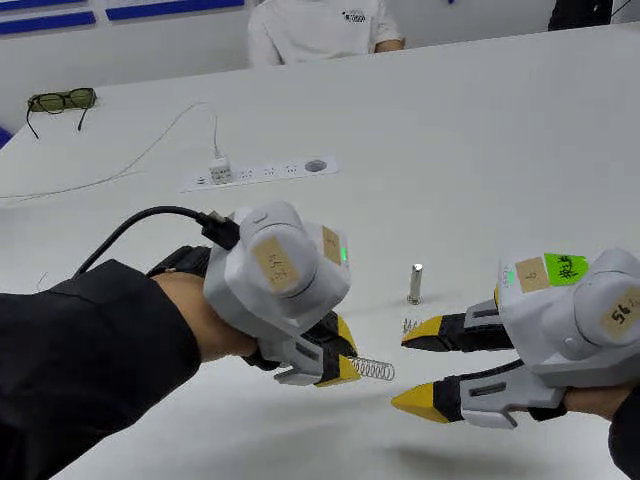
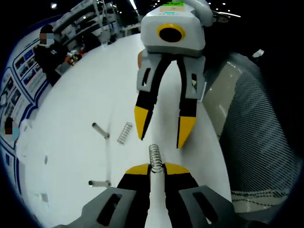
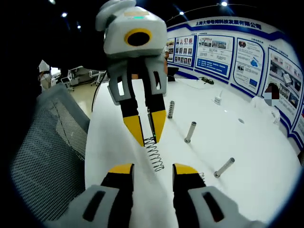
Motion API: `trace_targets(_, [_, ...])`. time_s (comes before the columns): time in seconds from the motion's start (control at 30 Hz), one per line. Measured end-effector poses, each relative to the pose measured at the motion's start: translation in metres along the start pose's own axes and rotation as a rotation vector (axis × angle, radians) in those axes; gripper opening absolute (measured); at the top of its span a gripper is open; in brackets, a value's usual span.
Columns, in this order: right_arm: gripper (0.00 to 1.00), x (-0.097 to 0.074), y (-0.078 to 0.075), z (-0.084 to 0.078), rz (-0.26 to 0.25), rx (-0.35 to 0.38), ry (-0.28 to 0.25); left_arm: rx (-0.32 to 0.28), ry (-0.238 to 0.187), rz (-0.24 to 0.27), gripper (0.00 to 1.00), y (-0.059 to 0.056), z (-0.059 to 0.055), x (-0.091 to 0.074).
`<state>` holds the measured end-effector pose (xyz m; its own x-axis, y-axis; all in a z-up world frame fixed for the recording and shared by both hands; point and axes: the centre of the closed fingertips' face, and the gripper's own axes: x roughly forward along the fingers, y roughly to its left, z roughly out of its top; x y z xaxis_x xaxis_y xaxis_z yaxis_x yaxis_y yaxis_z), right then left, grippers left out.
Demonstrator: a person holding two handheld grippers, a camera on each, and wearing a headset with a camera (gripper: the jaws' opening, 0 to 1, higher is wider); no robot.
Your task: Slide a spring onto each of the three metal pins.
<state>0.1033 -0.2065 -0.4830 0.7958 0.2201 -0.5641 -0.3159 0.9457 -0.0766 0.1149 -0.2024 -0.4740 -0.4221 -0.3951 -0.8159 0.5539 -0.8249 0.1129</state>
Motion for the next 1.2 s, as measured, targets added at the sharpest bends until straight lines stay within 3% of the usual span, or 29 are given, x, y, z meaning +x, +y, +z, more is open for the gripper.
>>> trace_targets(0.4, [0.17, 0.003, 0.005, -0.004, 0.015, -0.086, 0.02, -0.022, -0.074, -0.022, 0.09, -0.009, 0.023, -0.006])
trace_targets(0.53, [0.13, 0.003, 0.004, -0.001, 0.01, -0.082, 0.007, -0.054, -0.119, -0.026, 0.09, -0.009, 0.032, -0.01])
trace_targets(0.93, [0.13, 0.004, 0.011, 0.011, 0.044, -0.05, -0.05, -0.102, -0.216, -0.034, 0.09, -0.011, 0.053, -0.014])
trace_targets(1.1, [0.12, 0.004, 0.014, 0.017, 0.056, -0.039, -0.075, -0.115, -0.242, -0.039, 0.09, -0.012, 0.057, -0.015])
trace_targets(1.2, [0.13, 0.005, 0.013, 0.015, 0.053, -0.041, -0.064, -0.119, -0.24, -0.037, 0.09, -0.012, 0.056, -0.013])
